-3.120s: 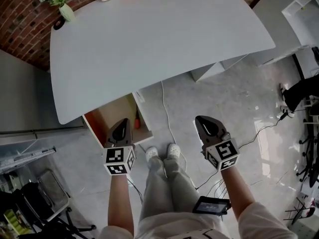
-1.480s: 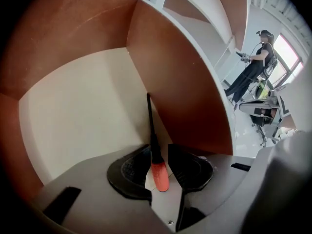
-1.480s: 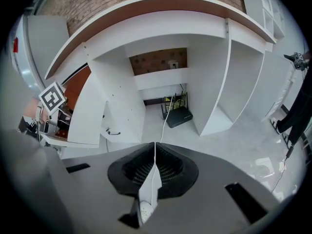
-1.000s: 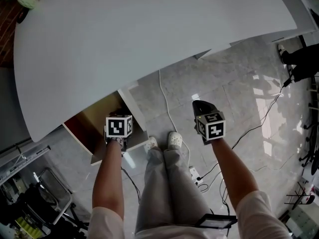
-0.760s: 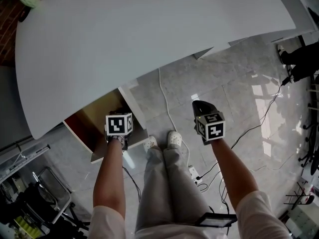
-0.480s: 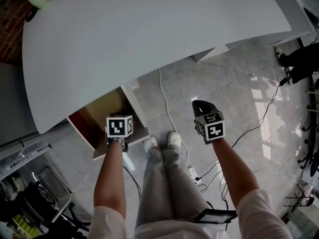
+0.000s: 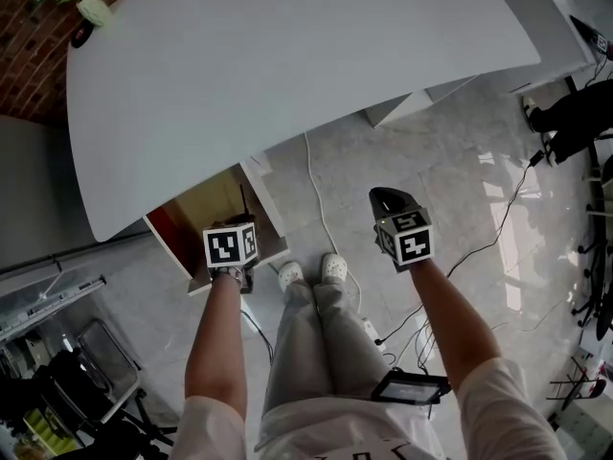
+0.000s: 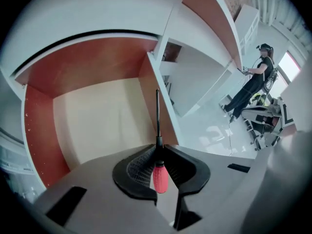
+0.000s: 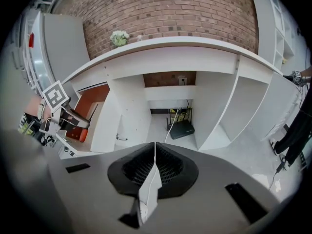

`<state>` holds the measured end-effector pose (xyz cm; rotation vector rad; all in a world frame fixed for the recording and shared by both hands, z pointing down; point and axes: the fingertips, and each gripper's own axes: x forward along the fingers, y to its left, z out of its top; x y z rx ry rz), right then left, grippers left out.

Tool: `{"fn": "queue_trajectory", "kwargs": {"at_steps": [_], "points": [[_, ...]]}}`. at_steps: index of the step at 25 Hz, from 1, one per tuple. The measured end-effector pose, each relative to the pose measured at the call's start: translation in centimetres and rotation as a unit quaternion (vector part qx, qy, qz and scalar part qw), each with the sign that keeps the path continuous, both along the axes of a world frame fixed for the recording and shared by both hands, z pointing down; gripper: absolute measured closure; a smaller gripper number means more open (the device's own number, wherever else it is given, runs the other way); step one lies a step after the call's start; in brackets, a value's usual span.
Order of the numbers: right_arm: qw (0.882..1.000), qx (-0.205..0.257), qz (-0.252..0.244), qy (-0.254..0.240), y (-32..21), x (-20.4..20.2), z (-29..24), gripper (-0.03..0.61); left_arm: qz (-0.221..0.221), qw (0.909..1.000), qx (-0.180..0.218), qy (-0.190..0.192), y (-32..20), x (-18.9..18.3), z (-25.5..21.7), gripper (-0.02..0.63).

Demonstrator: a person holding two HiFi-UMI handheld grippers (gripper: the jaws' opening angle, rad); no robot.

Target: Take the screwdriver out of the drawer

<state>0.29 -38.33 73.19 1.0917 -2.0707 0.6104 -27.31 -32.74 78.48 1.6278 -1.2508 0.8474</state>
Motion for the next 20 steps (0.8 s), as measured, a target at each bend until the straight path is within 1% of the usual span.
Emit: {"fn": "queue_trajectory", "kwargs": {"at_steps": [6,11,14,20], "points": [[1.0,0.01,-0.002,-0.01,0.5,0.4,-3.9,0.557,0.002,0.9998,0.019,-0.002,0.7,0.7,-4.1,0.552],[1.0,0.015,-0.008,-0.015,1.3,0.5,-7.5,0.557,-0.006,0.9991,0.041,0.0,1.9,0.8,-8.0,0.552],[0.999,0.013,-0.013,-0.028,2.1,0.4,-9.2,0.557,0.0,0.9985,0.054,-0.001,2.8,1.2,-10.3,0.552],[0.997,0.046,-0.024,-0.051,1.6,-0.4,-14.5,0.557,-0.001,0.9949,0.101,0.003,2.2,1.2,-15.1,0.552]]}}
